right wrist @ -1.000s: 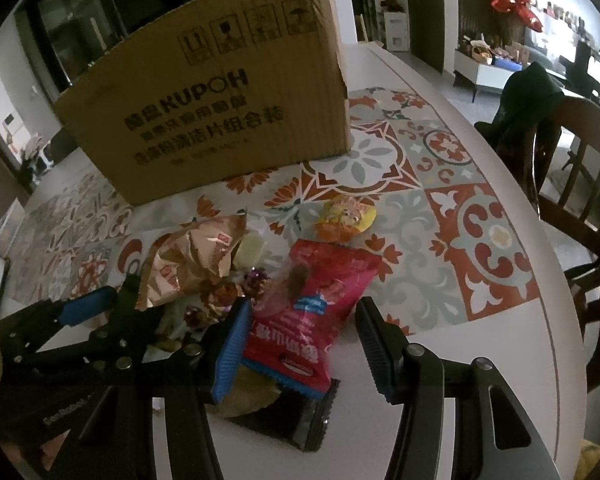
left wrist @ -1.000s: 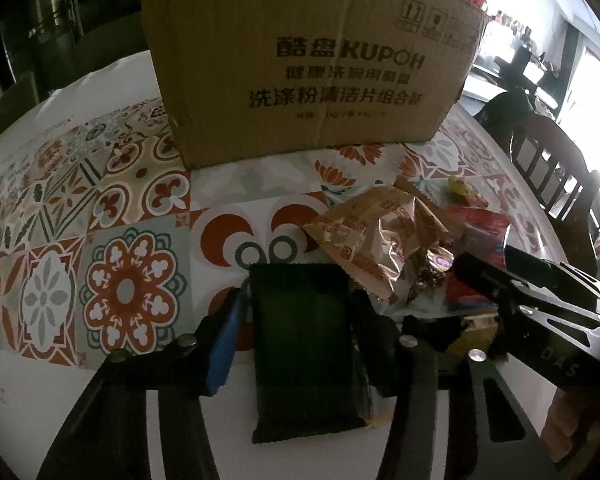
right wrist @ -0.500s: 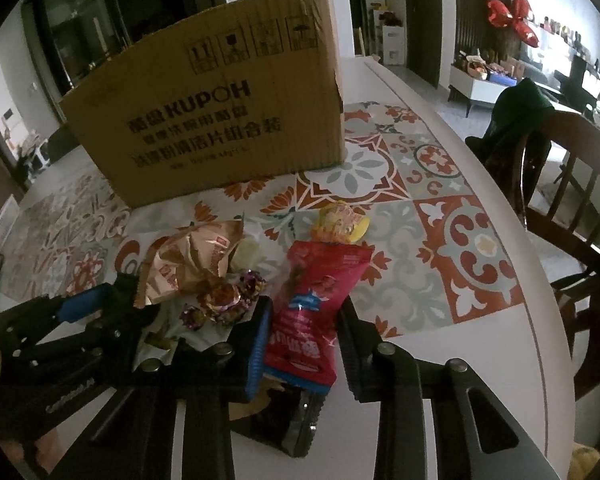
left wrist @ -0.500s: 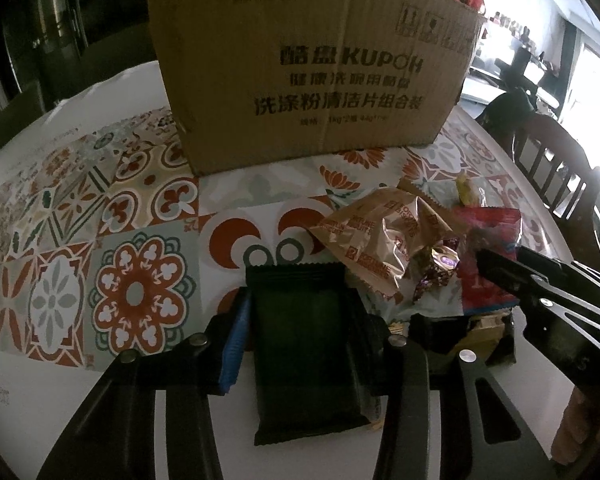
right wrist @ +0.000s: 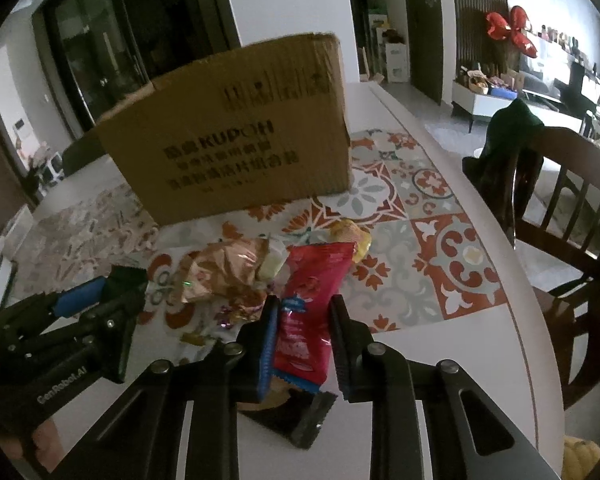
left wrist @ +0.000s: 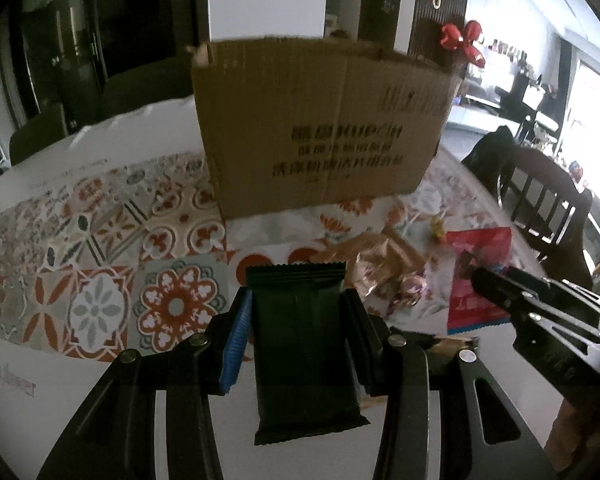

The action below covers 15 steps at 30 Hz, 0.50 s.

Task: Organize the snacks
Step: 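Lift the green packet with the left tool while the right tool grasps the pink packet, then carry both packets over the box and open both tools to drop them inside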

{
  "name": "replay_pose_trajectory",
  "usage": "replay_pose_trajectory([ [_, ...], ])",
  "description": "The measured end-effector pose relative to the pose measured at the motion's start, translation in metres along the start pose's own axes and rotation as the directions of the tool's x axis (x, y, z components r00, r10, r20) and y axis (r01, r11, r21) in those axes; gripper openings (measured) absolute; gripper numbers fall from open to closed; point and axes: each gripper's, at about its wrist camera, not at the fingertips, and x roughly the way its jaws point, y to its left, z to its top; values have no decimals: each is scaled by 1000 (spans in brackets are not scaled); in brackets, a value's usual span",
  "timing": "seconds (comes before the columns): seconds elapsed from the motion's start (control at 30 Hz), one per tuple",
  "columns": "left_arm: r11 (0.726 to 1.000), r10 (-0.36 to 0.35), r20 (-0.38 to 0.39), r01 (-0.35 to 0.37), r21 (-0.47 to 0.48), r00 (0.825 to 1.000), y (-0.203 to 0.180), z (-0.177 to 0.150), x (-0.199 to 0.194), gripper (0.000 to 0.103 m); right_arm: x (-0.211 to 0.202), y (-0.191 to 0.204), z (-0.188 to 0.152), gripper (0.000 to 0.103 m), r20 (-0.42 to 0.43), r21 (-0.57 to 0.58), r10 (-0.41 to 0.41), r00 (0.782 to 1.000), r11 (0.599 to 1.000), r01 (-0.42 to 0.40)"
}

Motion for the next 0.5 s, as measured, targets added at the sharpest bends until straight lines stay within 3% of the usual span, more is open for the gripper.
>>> replay_pose_trajectory([
  [0.5, 1000, -28, 135, 26, 14, 990, -7, 27, -49, 44, -51, 12, 22, 25, 133, -21, 50, 990, 999, -48],
])
